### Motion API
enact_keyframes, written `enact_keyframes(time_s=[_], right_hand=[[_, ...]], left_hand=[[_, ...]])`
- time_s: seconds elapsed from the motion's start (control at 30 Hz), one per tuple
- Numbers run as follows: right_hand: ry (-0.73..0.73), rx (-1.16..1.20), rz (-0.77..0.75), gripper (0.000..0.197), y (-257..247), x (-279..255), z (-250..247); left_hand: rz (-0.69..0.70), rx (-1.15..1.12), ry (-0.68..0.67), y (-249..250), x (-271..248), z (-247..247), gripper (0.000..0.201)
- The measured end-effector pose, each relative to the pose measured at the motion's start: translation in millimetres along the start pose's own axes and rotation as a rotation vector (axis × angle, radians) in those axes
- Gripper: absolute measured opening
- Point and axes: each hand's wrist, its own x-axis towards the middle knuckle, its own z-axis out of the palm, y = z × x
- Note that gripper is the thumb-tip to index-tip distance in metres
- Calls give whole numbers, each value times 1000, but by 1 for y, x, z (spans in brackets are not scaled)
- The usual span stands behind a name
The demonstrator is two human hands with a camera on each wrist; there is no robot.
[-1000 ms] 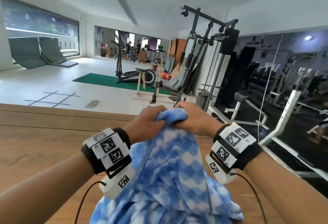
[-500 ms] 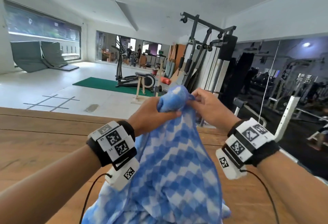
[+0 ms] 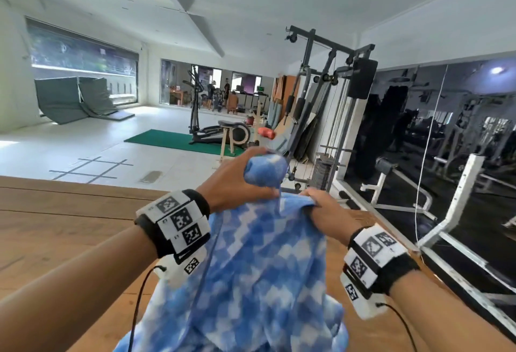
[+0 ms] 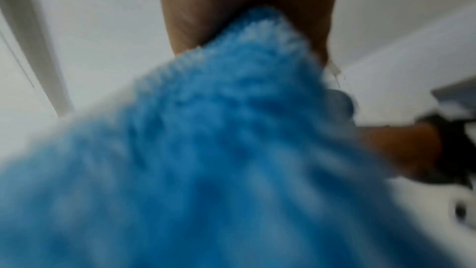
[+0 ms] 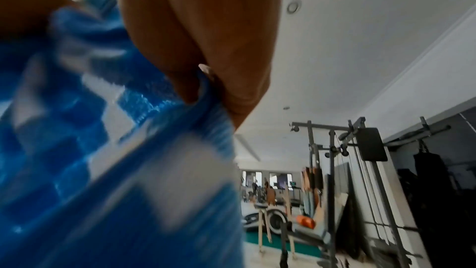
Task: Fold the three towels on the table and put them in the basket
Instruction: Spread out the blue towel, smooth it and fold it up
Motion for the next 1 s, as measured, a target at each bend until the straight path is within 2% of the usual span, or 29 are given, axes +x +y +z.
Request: enact_keyframes(time_s=[0.07, 0.1, 0.13, 0.23, 0.3, 0.37, 0.4, 0.47, 0.5, 0.57, 0.63, 0.7, 0.73, 0.77, 0.83, 0.87, 0.93, 1.0], right_hand=[[79, -29, -69, 29, -8, 9, -25], [68, -36, -138, 28, -17, 10, -33], [30, -70, -193, 24, -23, 10, -38], [-92, -303, -199, 7, -18, 13, -43], [-75, -458, -75, 15, 0, 12, -43], [-66, -386, 52, 24, 19, 9, -41], [-62, -271, 74, 23, 22, 7, -38], [-27, -52, 37, 15, 16, 4, -31], [-1, 3, -5, 24, 11, 3, -28], [-28, 8, -90, 25, -3, 0, -25], [-173, -46, -179, 26, -12, -4, -26], [-308, -205, -191, 32, -5, -6, -25], [-346, -317, -157, 29, 1, -8, -24], [-373, -401, -118, 23, 11, -10, -20], [-384, -424, -43, 15, 30, -16, -11], [-373, -393, -6, 11, 38, -19, -8], [-324, -342, 42, 16, 53, -19, -3], [-250, -267, 70, 10, 65, -16, 1]], left_hand=[[-70, 259, -217, -11, -1, 6, 35], [-92, 370, -238, -15, 0, 10, 33], [-108, 430, -198, -18, 2, 11, 36], [-80, 358, 155, -16, 11, 4, 37], [-15, 311, 324, -14, 17, -9, 31], [45, 254, 372, -11, 19, -16, 19], [67, 195, 352, -9, 18, -16, 15], [50, 100, 230, -6, 11, -8, 23], [25, 82, 157, -6, 8, -1, 29], [-39, 87, 24, -11, 0, 15, 33], [-127, 141, -117, -16, -7, 27, 36], [-177, 361, -195, -20, -13, 33, 26], [-186, 497, -145, -20, -15, 33, 17], [-196, 588, -36, -21, -16, 31, 11], [-229, 657, 204, -23, -16, 22, 14], [-239, 656, 281, -26, -16, 17, 15], [-231, 632, 358, -34, -20, 9, 14], [-257, 559, 366, -45, -28, 6, 13]])
